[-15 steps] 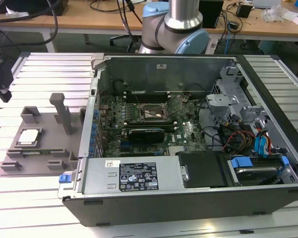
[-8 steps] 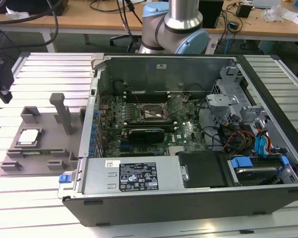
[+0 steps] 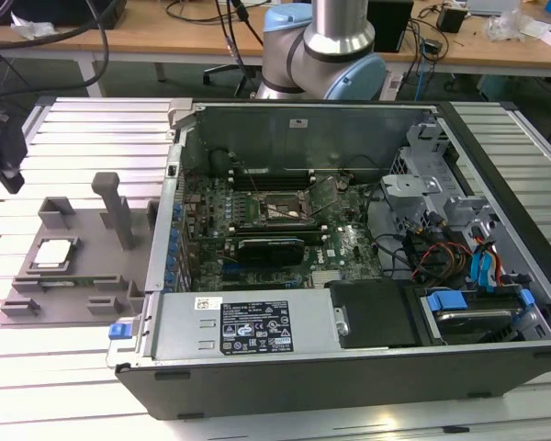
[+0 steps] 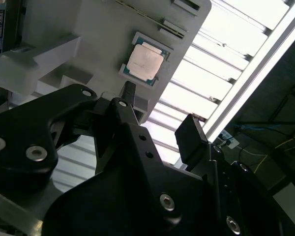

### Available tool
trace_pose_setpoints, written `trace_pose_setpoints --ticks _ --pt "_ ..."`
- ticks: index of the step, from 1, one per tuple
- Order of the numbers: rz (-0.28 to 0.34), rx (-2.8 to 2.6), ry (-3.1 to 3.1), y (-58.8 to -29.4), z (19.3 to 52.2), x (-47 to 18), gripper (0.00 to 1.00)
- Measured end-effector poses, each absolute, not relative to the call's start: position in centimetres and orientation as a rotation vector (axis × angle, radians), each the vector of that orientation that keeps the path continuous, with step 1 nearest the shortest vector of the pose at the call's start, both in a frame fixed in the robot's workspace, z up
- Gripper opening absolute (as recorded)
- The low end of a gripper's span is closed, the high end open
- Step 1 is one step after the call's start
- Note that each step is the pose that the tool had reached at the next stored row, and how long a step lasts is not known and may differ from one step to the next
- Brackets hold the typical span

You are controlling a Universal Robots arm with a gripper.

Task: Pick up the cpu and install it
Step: 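Pick up the cpu and move it towards the insertion slot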

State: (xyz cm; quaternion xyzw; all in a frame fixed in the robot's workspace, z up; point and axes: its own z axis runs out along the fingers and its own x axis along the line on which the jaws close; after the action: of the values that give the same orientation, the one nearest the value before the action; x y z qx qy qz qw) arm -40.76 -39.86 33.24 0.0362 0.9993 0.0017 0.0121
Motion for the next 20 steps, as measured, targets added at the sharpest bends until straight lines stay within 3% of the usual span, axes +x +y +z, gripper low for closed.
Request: trace_pose_setpoints --ticks 20 --pt "0.005 0.113 3.115 -39.86 32.16 -40.75 0.6"
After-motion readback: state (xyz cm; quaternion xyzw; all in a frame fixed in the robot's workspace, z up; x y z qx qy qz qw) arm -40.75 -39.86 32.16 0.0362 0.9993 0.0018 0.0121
